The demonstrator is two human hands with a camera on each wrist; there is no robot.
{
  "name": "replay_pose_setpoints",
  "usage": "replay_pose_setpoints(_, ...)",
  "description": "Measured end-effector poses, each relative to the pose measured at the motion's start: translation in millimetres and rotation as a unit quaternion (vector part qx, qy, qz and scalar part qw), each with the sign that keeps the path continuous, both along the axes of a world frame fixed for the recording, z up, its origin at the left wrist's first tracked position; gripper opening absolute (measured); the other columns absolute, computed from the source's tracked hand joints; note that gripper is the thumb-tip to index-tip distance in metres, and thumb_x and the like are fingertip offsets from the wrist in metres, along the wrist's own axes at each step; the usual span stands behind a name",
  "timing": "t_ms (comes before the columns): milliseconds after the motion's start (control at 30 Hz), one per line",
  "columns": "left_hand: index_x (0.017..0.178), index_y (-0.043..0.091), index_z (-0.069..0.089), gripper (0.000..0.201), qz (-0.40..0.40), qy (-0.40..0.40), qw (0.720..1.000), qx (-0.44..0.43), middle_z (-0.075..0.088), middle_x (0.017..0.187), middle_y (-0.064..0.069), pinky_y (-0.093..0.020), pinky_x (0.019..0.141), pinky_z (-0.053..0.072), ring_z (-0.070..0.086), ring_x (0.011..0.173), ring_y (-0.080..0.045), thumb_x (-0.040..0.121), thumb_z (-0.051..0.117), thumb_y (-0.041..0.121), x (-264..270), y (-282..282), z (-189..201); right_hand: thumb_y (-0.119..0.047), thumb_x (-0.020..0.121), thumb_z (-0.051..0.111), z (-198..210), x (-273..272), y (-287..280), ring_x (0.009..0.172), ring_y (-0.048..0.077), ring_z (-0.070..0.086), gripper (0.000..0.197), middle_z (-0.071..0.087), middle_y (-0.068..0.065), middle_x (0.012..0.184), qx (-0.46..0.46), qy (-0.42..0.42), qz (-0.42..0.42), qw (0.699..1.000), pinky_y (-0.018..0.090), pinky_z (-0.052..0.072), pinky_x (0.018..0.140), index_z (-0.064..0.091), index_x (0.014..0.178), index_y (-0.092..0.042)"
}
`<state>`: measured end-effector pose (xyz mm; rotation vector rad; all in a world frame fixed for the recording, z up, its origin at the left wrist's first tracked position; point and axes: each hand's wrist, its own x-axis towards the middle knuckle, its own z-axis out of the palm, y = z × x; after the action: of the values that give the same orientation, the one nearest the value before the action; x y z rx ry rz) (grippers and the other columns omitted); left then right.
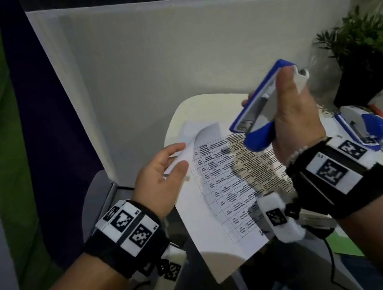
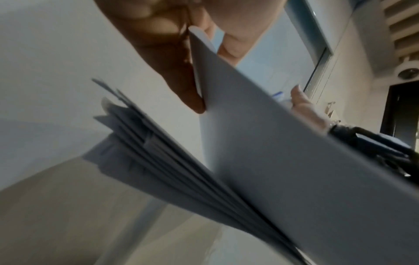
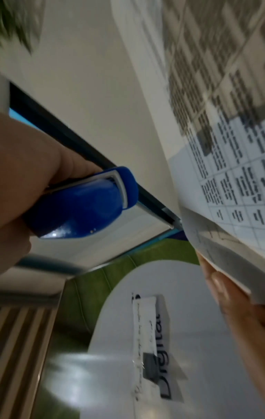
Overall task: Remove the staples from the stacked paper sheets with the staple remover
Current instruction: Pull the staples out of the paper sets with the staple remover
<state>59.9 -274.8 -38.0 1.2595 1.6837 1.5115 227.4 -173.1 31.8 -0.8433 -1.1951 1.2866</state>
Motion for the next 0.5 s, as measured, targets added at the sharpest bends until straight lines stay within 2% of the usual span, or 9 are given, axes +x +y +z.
replay_pose_setpoints(33,0.103,0.034,0.058,0.030,-0.006,-0.005,1.000,0.005,0.061,0.090,0.015,-0.006,0.064,0.044,0.059,0.073,0.012,0.093,0.052,0.006,2,0,2,-0.091,0.035,0.058,4,-5,-1,0.086,0.028,0.067,0.093,0.062,0.012,0.095,0.024,-0.020,0.006,1.000,0.049,0.056,0.083,0.051,0.101,-0.026)
replay_pose_setpoints(133,0.108,0.033,0.054,0.019,-0.003,0.011,1.000,0.010,0.062,0.090,0.011,-0.007,0.069,0.043,0.057,0.073,0.012,0.097,0.046,0.019,7,0,0,-0.094,0.042,0.051,8,-20,-7,0.093,0.038,0.065,0.090,0.062,0.019,0.098,0.052,-0.061,0.019,0.997,0.056,0.054,0.082,0.050,0.101,-0.026)
replay_pose_setpoints(167,0.107,0.032,0.055,0.014,0.000,0.013,1.000,0.008,0.063,0.092,0.012,-0.006,0.071,0.042,0.057,0.076,0.012,0.096,0.047,0.029,9,0,-2,-0.095,0.042,0.050,6,-24,-6,0.093,0.038,0.065,0.092,0.063,0.019,0.100,0.048,-0.070,0.019,0.996,0.056,0.054,0.081,0.050,0.103,-0.027)
replay_pose_setpoints(233,0.102,0.032,0.058,0.023,-0.016,-0.018,1.000,-0.002,0.068,0.091,0.016,-0.011,0.071,0.046,0.061,0.080,0.007,0.088,0.051,0.049,11,-1,-6,-0.097,0.041,0.048,1,-31,-6,0.091,0.035,0.066,0.090,0.065,0.016,0.100,0.038,-0.077,0.017,0.996,0.055,0.054,0.082,0.050,0.102,-0.031)
replay_pose_setpoints(267,0.099,0.031,0.059,0.025,-0.029,-0.048,0.998,-0.017,0.070,0.088,0.017,-0.015,0.069,0.049,0.064,0.080,0.003,0.083,0.055,0.050,14,-2,-7,-0.098,0.039,0.047,-2,-33,-5,0.091,0.035,0.066,0.087,0.065,0.015,0.100,0.031,-0.078,0.017,0.996,0.056,0.053,0.082,0.049,0.099,-0.035)
replay_pose_setpoints(333,0.094,0.032,0.059,0.015,-0.038,-0.059,0.996,-0.048,0.070,0.089,0.016,-0.021,0.068,0.054,0.067,0.080,-0.002,0.080,0.062,0.034,18,-4,-8,-0.098,0.036,0.048,-8,-37,-3,0.091,0.037,0.065,0.084,0.064,0.016,0.100,0.014,-0.079,0.019,0.997,0.056,0.053,0.082,0.048,0.095,-0.039)
replay_pose_setpoints(400,0.090,0.032,0.060,0.014,0.000,-0.011,0.998,-0.068,0.069,0.092,0.012,-0.030,0.075,0.056,0.068,0.084,-0.008,0.086,0.063,0.019,15,-4,-11,-0.098,0.035,0.048,-11,-38,-2,0.092,0.037,0.065,0.089,0.064,0.015,0.099,0.006,-0.077,0.024,0.997,0.056,0.053,0.082,0.048,0.099,-0.037)
replay_pose_setpoints(500,0.094,0.024,0.066,0.012,0.037,-0.004,0.997,-0.069,0.071,0.095,0.005,-0.039,0.082,0.055,0.068,0.090,-0.015,0.089,0.060,0.015,10,-3,-11,-0.100,0.036,0.045,-13,-35,0,0.096,0.032,0.065,0.117,0.064,0.012,0.107,-0.004,-0.081,0.038,0.996,0.054,0.052,0.088,0.043,0.126,-0.025)
